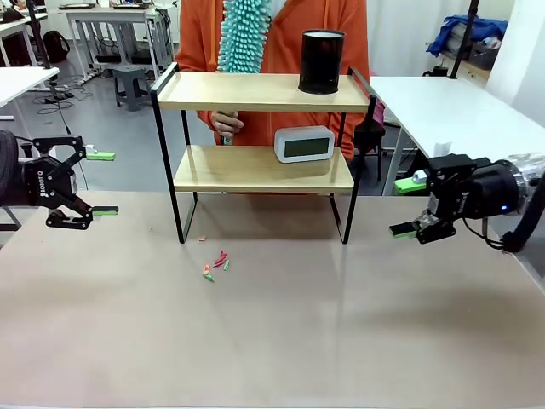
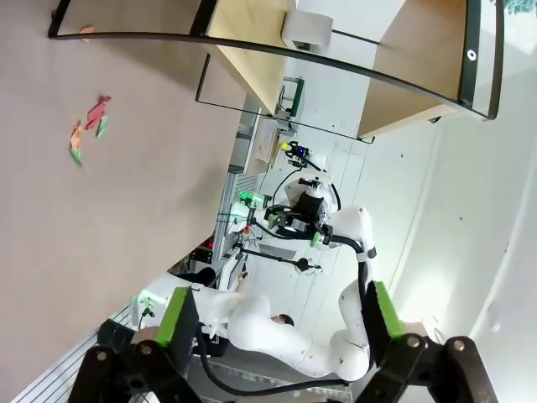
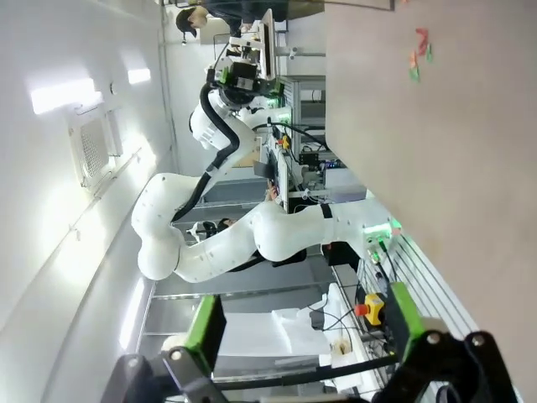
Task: Clean the shelf.
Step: Hand the Duster back to the human.
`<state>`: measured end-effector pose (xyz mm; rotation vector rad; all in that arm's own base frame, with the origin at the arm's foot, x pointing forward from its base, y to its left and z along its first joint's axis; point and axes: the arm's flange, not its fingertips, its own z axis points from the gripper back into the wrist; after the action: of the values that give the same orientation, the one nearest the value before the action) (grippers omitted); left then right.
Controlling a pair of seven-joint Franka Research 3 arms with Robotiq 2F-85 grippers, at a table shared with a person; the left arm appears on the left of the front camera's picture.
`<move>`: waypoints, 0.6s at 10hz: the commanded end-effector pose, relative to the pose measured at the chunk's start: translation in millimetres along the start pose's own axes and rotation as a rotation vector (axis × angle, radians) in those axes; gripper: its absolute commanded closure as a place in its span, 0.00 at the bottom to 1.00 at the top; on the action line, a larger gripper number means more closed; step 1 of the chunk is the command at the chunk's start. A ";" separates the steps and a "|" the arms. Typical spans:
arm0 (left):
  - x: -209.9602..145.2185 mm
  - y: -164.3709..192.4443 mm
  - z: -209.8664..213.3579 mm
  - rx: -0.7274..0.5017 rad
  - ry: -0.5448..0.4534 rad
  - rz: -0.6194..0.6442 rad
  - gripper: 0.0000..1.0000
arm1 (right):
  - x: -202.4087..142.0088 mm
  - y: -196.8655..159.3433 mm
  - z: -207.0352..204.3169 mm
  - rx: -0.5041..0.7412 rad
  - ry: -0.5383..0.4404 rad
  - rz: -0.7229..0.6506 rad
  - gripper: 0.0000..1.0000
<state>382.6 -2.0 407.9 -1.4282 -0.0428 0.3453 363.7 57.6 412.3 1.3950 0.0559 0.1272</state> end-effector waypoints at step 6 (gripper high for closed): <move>-3.7 -3.1 -1.0 0.002 0.014 -0.004 0.00 | -2.7 5.4 20.9 0.020 -0.012 0.037 0.00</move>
<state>382.6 -3.3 408.2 -1.4278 -0.0406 0.3417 364.1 38.9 419.1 1.4205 0.0288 0.1189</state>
